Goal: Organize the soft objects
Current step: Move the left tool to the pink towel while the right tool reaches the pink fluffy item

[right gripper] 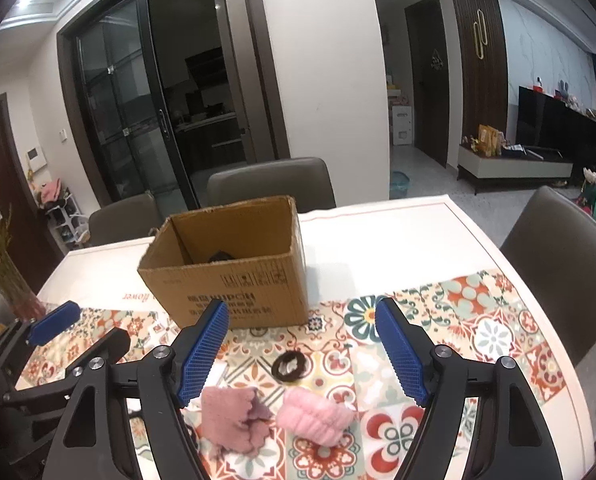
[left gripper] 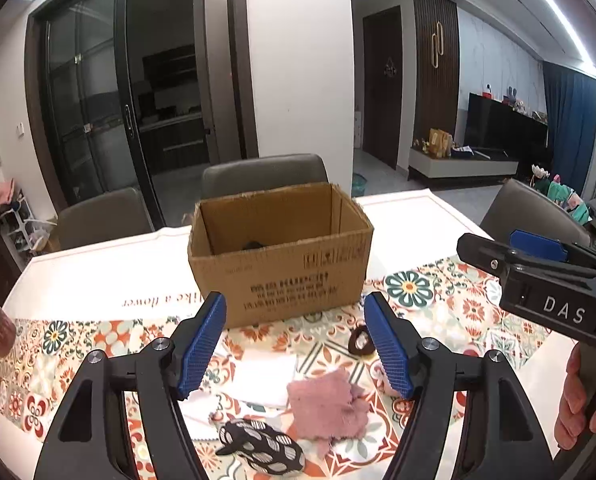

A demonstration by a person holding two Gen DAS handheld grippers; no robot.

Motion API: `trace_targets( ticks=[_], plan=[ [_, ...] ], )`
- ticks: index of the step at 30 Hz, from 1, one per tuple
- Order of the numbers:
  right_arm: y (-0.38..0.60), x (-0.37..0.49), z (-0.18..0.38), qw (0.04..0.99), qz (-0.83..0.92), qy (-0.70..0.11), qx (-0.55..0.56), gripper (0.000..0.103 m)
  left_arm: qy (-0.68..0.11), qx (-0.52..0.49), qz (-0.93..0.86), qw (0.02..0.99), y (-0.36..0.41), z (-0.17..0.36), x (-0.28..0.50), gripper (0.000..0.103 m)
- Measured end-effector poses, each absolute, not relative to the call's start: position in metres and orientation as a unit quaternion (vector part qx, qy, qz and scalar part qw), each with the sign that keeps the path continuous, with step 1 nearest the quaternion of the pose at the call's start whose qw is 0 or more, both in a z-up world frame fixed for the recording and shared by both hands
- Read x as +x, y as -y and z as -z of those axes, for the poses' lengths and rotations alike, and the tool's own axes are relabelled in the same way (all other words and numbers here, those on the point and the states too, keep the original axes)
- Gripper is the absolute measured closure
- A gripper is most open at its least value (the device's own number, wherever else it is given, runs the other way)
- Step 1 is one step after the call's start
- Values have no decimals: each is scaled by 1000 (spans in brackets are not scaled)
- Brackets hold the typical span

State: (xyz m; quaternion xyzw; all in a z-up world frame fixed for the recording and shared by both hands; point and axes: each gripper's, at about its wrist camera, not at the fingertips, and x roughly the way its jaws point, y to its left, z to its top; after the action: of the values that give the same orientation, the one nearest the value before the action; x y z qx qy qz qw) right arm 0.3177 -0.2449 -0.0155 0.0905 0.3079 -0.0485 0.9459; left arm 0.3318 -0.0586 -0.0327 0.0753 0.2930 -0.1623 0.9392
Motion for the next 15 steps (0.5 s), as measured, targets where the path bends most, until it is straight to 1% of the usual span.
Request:
trace_targets(
  ticks=[15],
  plan=[
    [253, 299, 64, 923, 42, -362, 122, 27, -322, 86, 169, 928, 70, 70, 315, 32]
  ],
)
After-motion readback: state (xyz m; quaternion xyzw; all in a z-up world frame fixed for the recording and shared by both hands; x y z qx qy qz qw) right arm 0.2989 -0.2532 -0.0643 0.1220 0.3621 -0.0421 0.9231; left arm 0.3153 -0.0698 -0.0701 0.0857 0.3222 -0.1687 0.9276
